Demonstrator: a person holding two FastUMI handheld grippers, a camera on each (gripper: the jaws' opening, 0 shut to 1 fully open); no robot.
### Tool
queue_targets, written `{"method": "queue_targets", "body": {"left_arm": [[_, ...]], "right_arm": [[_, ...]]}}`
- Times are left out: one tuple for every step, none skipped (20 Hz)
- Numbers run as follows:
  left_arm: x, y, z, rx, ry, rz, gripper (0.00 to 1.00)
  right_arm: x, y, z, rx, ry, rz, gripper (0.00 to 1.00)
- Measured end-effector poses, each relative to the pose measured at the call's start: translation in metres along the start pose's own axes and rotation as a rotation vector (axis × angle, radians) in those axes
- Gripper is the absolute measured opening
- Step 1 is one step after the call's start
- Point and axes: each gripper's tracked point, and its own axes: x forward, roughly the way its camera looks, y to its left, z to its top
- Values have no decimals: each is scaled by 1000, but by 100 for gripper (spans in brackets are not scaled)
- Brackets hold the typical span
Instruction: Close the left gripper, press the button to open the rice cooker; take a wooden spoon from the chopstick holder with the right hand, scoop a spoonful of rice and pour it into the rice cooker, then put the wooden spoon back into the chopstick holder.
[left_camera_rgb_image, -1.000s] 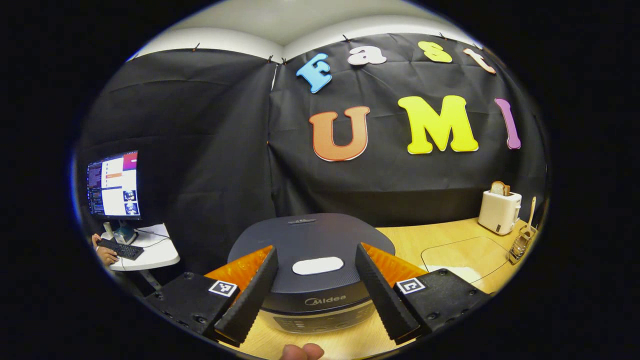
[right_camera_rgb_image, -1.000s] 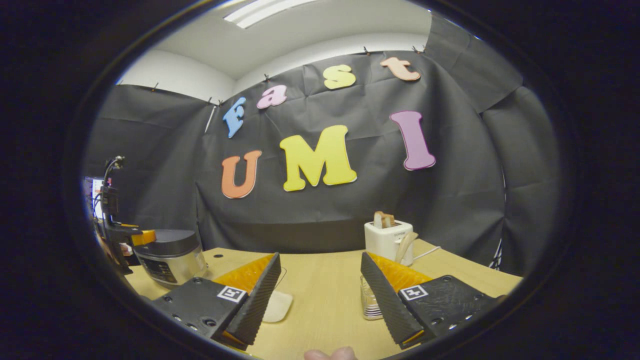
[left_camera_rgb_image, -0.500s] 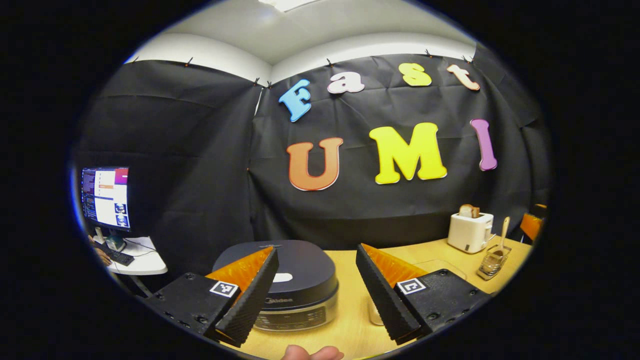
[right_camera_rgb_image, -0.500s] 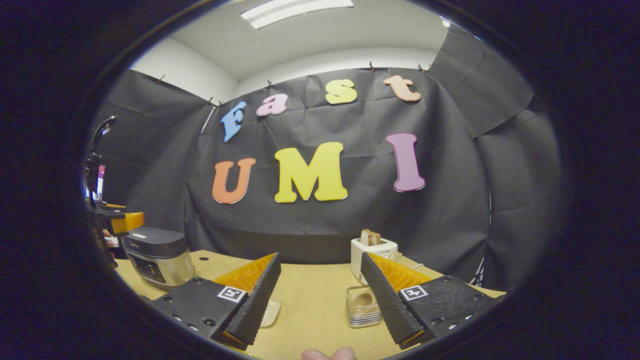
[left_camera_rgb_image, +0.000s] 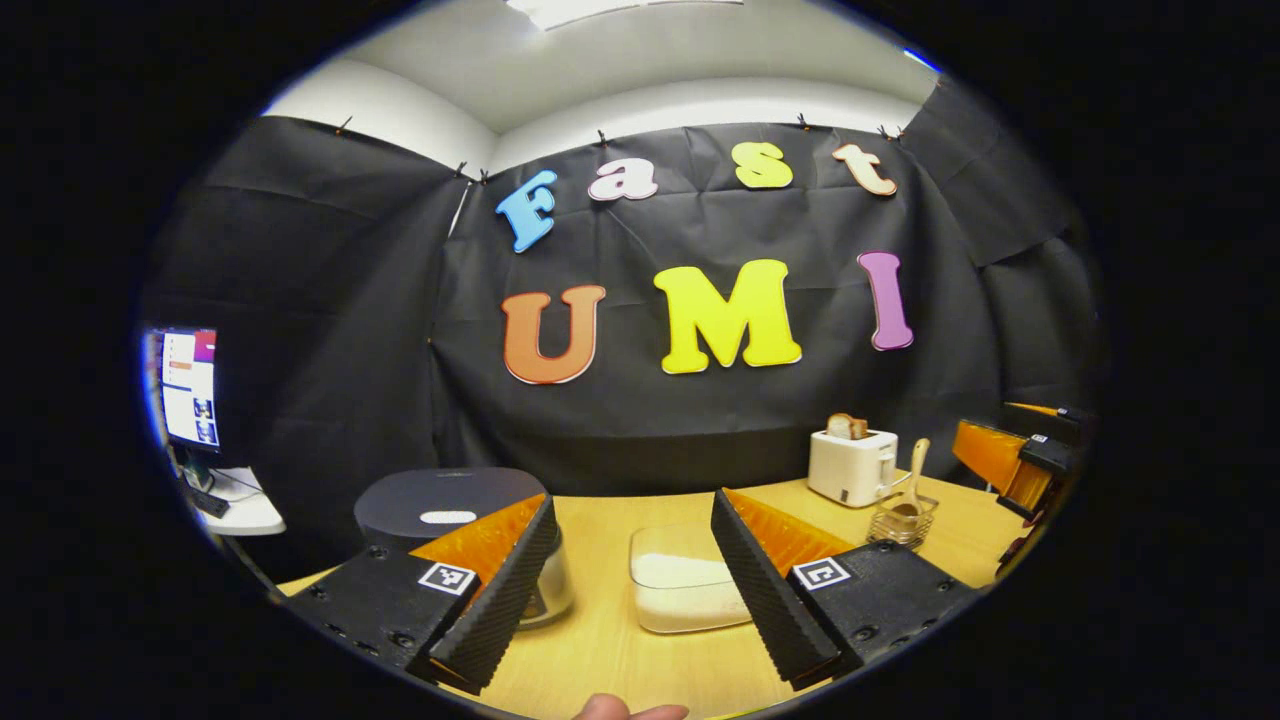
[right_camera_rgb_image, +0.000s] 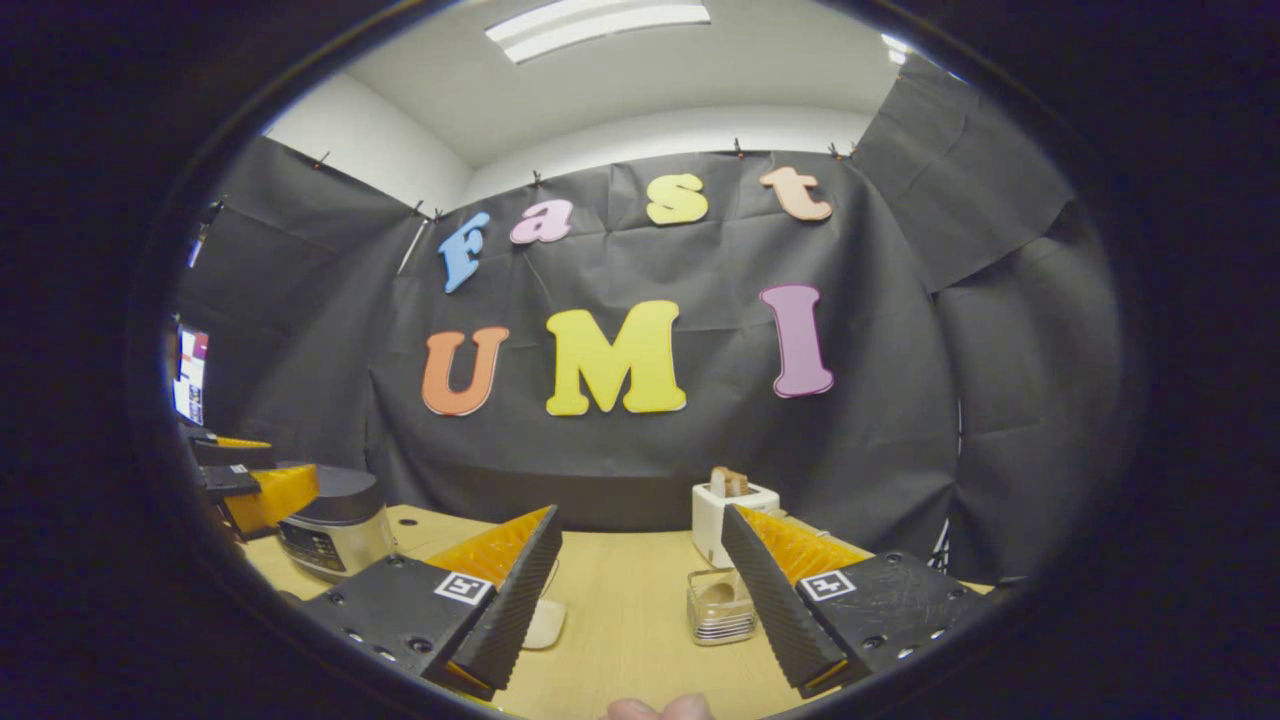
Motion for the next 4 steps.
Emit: {"method": "queue_targets", "body": {"left_arm": [[-6,-1,1,2,-1,2,99],[-10,-3,4,3,-15,4,99],[-13,-10,6,-1,-31,-17,99],[-16,-16,9,-12,-43,-34,99]], "right_arm": [[-5,2,1,-10,-8,0,96],[-10,6,3,-23,-14,1,95],[-15,8,4,-35,-16,1,95],[-19,11,7,-43,-22,-2,95]]}}
